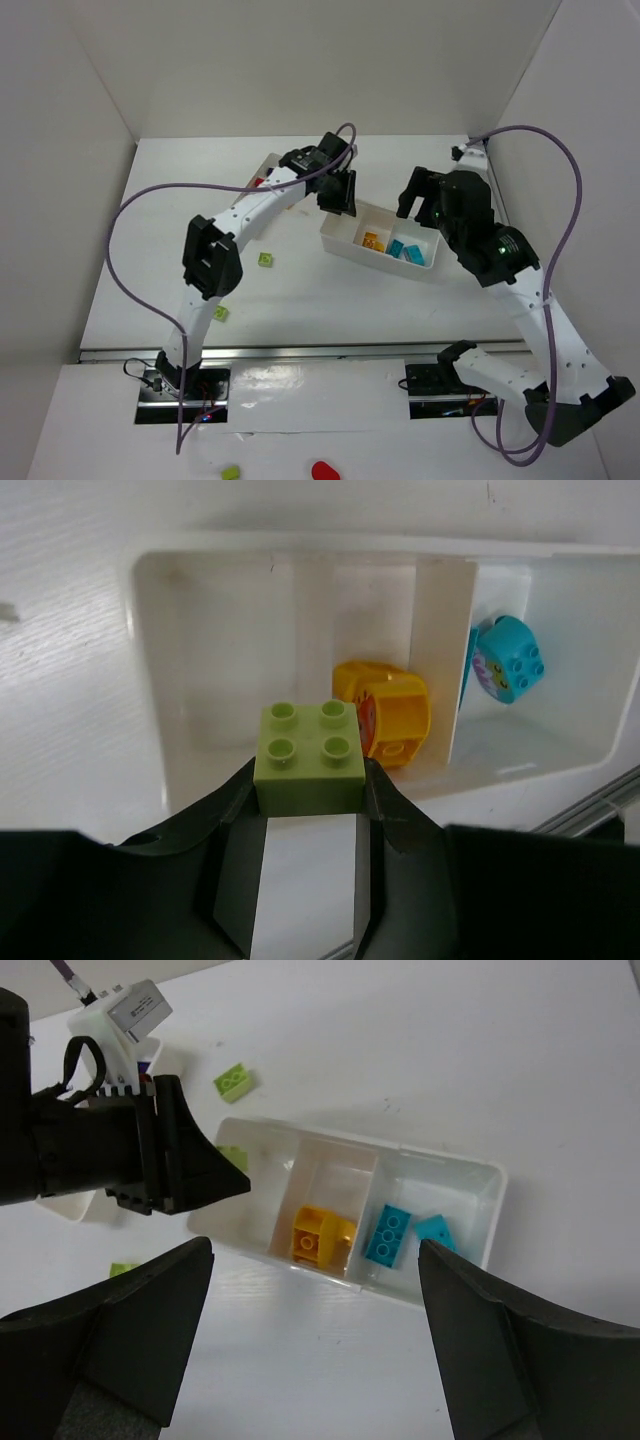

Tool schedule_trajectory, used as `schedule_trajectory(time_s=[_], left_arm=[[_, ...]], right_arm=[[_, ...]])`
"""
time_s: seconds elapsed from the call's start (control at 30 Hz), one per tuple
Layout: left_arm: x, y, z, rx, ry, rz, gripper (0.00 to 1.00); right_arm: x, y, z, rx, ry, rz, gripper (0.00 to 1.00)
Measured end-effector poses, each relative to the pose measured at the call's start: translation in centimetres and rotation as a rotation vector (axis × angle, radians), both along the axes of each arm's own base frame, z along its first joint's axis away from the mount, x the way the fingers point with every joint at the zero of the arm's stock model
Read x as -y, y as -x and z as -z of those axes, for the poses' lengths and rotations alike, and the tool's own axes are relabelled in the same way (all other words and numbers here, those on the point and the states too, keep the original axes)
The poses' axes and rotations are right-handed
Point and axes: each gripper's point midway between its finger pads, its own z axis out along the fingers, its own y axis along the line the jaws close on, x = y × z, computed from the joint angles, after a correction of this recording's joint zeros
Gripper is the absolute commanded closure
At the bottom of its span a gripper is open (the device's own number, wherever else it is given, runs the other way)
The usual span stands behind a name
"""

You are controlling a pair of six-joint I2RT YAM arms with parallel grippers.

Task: Sort the legos into containers by color

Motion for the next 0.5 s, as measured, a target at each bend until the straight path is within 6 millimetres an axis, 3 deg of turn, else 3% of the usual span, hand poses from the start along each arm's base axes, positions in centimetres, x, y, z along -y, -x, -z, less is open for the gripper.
schedule_trajectory(time_s=[0.07, 0.1, 0.23, 0.3, 0.37, 0.5], left_arm=[[1.2, -0.8, 1.1, 0.002, -0.001, 0.011, 0.28], [1.6, -1.3, 1.5, 0.003, -0.002, 0.013, 0.07], [1.4, -1.9, 2.3, -0.001, -0.02, 0.001, 0.03], [0.8, -2.2, 1.7, 0.023, -0.031, -0.016, 0.08], [-0.9, -1.4, 1.3, 0.033, -0.07, -0.043, 0.15], [-6.9, 2.6, -0.5, 0.033, -0.155, -0.128, 0.16]], right_arm=[[1.0, 0.3, -0.2, 0.005, 0.004, 0.05, 0.09], [1.2, 0.4, 0.0, -0.001, 0.007, 0.064, 0.09], [1.4, -0.3, 1.7, -0.05, 0.033, 0.092, 0.09], [1.3, -0.5, 2.6, -0.076, 0.046, 0.091, 0.09], [1.1, -0.7, 3.1, -0.09, 0.052, 0.086, 0.09], [0.2, -1.4, 3.9, -0.107, 0.053, 0.055, 0.09]])
